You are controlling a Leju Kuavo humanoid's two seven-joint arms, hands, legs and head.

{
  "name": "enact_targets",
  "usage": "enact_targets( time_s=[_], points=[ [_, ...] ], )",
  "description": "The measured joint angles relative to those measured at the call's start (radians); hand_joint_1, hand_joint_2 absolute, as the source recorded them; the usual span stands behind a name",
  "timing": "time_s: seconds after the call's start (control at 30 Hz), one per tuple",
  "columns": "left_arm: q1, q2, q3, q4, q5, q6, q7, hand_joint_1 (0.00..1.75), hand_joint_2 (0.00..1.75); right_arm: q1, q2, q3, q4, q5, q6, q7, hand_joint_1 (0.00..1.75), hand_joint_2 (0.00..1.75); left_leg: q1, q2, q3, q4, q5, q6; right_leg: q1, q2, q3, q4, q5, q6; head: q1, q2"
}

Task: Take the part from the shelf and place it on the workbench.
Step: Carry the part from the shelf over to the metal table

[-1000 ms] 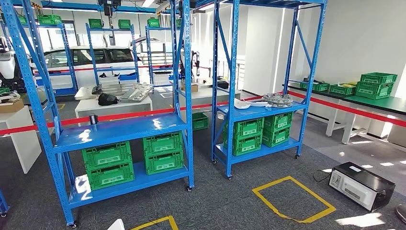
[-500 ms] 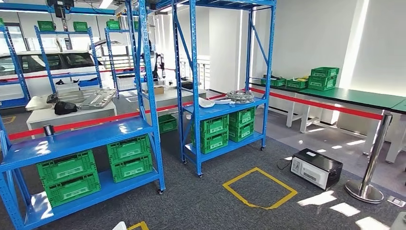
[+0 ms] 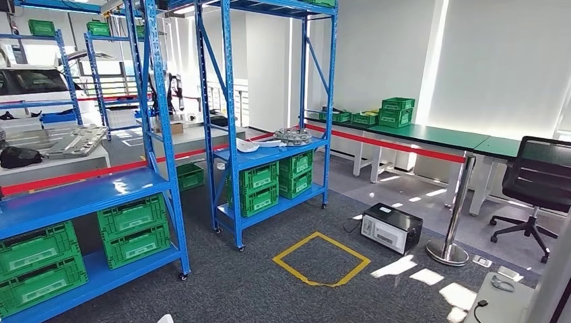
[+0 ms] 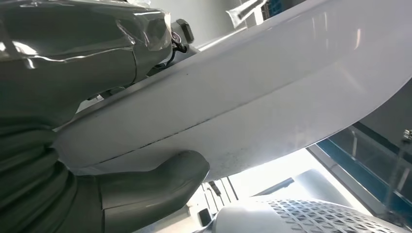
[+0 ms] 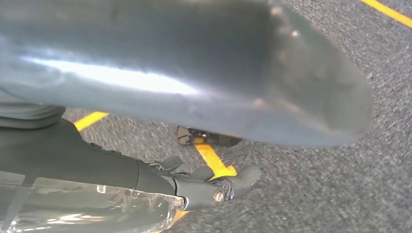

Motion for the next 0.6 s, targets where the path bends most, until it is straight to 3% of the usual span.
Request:
enact_targets(
  time_s=[0.03,0.1,0.13,0.17,0.23,0.27,0.33,0.4,0.43,0.5,0.57,0.6],
  points=[
    [0.001,0.0,0.0,-0.001,0.0,0.0,-0.001,1.75,1.75,-0.002,0.0,0.0,0.0,0.0,-0.001,0.0,0.0,0.0,-0.001,0.014,-0.001,-0.004,0.004,0.003,0.001,-0.031,-0.03,0.06,-0.028,-0.005,0.002,0.0],
    [0.003,0.0,-0.001,-0.002,-0.002,0.0,-0.002,1.75,1.75,-0.007,-0.002,0.0,0.001,0.0,-0.003,0.0,0.0,0.0,-0.004,0.043,-0.006,-0.004,0.005,0.006,0.002,-0.055,-0.093,0.196,-0.081,-0.006,0.004,0.0],
    [0.004,0.0,-0.001,-0.002,-0.002,0.0,-0.002,1.75,1.75,-0.007,-0.002,0.0,0.001,0.0,-0.005,0.0,0.0,0.0,-0.005,0.057,-0.008,-0.003,0.005,0.006,0.001,-0.059,-0.106,0.232,-0.091,-0.001,0.004,0.0],
    [0.004,0.0,-0.001,-0.002,-0.003,0.0,-0.003,1.75,1.75,-0.006,-0.002,0.0,0.002,0.0,-0.007,0.0,0.0,0.0,-0.006,0.07,-0.008,-0.003,0.005,0.005,0.0,-0.062,-0.1,0.229,-0.087,0.006,0.005,0.0],
    [0.004,0.0,-0.001,-0.002,-0.003,0.0,-0.003,1.75,1.75,-0.004,-0.004,0.0,0.002,0.0,-0.009,0.0,0.0,0.0,-0.006,0.094,-0.009,0.003,0.002,0.001,-0.001,-0.084,-0.025,0.106,-0.043,0.022,0.006,0.0],
    [0.004,0.0,-0.001,-0.002,-0.003,0.0,-0.004,1.75,1.75,-0.005,-0.005,0.0,0.003,0.0,-0.01,0.0,0.0,0.0,-0.009,0.104,-0.01,0.007,-0.002,-0.004,0.0,-0.103,0.017,0.035,-0.024,0.024,0.006,0.0],
    [0.002,0.0,-0.001,-0.002,-0.003,0.0,-0.004,1.75,1.75,-0.007,-0.007,0.0,0.004,0.0,-0.011,0.0,0.0,0.0,-0.014,0.12,-0.012,0.016,-0.009,-0.016,0.003,-0.123,0.061,-0.045,-0.003,0.014,0.006,0.0],
    [0.001,0.0,-0.001,-0.002,-0.004,0.0,-0.005,1.75,1.75,-0.005,-0.006,0.0,0.006,0.0,-0.012,-0.001,0.0,0.0,-0.015,0.134,-0.013,0.019,-0.01,-0.025,0.006,-0.107,0.057,-0.05,0.001,-0.003,0.004,0.0],
    [0.0,0.0,-0.001,-0.002,-0.004,0.0,-0.006,1.75,1.75,-0.003,-0.006,0.0,0.006,0.0,-0.013,-0.001,0.0,0.0,-0.012,0.131,-0.015,0.021,-0.013,-0.031,0.005,-0.098,0.055,-0.051,0.003,-0.009,0.003,0.0],
    [0.0,0.001,0.0,-0.004,-0.004,0.0,-0.008,1.75,1.75,-0.003,-0.006,0.0,0.007,0.0,-0.016,-0.001,0.0,0.0,-0.006,0.09,-0.033,0.065,-0.048,-0.043,-0.001,-0.08,0.052,-0.053,0.009,-0.021,0.002,0.0],
    [0.0,0.003,0.001,-0.004,-0.004,0.001,-0.01,1.75,1.75,-0.006,-0.007,0.0,0.007,0.0,-0.018,-0.001,0.0,0.0,-0.002,0.041,-0.086,0.189,-0.118,-0.049,-0.001,-0.059,0.048,-0.053,0.014,-0.029,-0.001,0.0],
    [0.001,0.004,0.001,-0.005,-0.004,0.001,-0.01,1.75,1.75,-0.007,-0.007,0.0,0.008,0.0,-0.018,-0.001,0.0,0.0,-0.002,0.033,-0.118,0.26,-0.148,-0.049,0.002,-0.048,0.044,-0.053,0.016,-0.033,-0.001,0.0]
  ],
)
